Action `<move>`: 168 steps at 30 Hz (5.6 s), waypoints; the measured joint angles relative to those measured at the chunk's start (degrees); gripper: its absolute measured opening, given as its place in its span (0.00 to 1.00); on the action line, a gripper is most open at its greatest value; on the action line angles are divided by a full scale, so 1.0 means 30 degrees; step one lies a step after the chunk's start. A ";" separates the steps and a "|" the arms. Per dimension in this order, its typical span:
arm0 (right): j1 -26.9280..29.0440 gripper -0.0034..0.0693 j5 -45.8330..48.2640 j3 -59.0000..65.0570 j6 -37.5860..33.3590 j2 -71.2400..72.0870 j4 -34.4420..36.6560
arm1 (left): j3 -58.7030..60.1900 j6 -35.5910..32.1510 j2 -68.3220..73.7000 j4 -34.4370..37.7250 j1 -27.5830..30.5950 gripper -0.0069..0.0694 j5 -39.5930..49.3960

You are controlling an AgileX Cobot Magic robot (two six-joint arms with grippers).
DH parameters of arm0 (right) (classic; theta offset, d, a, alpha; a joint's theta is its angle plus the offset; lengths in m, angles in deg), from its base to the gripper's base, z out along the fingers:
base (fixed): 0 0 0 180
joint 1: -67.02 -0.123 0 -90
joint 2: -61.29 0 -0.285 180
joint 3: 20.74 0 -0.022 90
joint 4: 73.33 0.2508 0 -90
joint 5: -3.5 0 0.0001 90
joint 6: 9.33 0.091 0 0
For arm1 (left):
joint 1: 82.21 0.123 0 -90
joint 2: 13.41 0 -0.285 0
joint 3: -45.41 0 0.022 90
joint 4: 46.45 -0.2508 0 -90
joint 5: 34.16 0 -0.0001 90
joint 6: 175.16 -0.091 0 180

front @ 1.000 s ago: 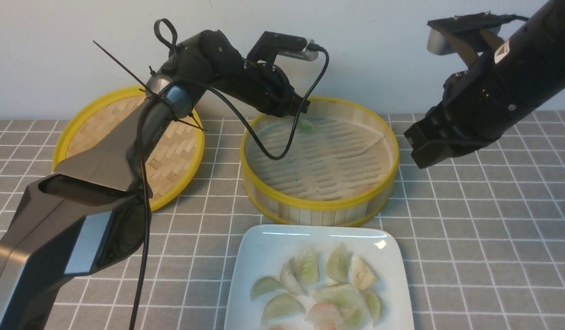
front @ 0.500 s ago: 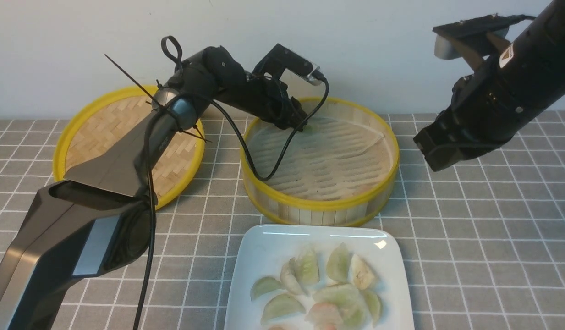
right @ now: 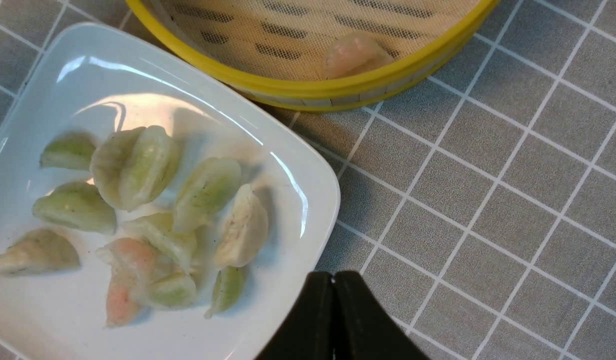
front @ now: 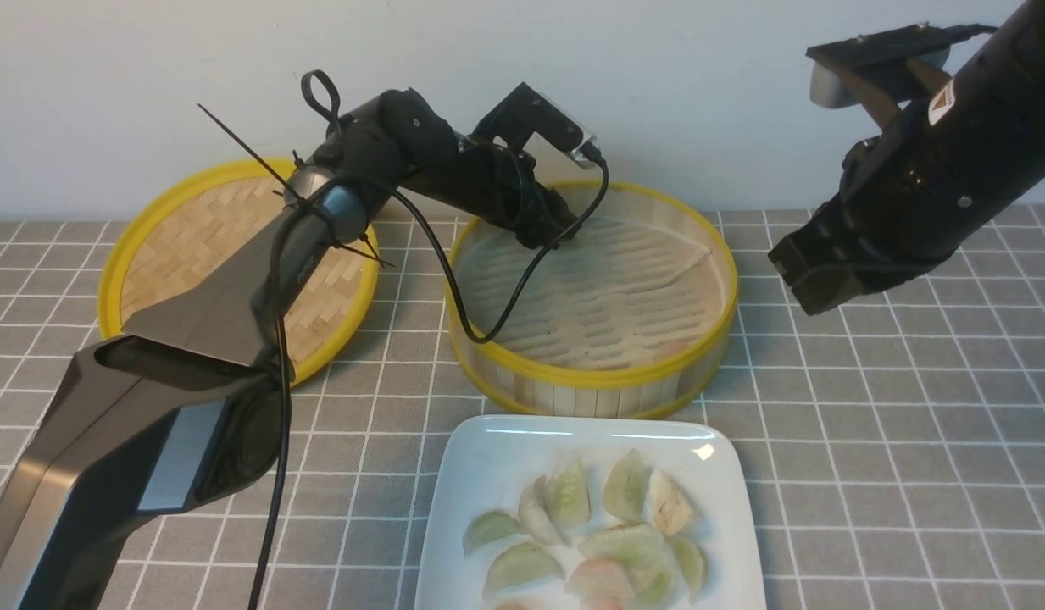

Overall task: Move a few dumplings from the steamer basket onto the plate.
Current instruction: Use the right arm to grab a dumpling from inside the steamer

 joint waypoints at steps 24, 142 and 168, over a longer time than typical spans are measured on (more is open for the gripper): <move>0.0000 0.03 0.0000 0.0000 0.0452 0.0000 0.0000 | -0.0307 0.0017 0.0076 -0.2637 -0.0282 0.09 0.1210; 0.0000 0.03 0.0000 0.0000 0.1483 0.0000 0.2010 | -0.4534 -0.6840 0.2464 0.0021 0.0079 0.42 0.3732; 0.0000 0.03 0.0000 0.0000 0.1422 0.0000 0.2612 | -0.6098 -0.6181 0.2524 -0.1767 0.0086 0.22 0.5997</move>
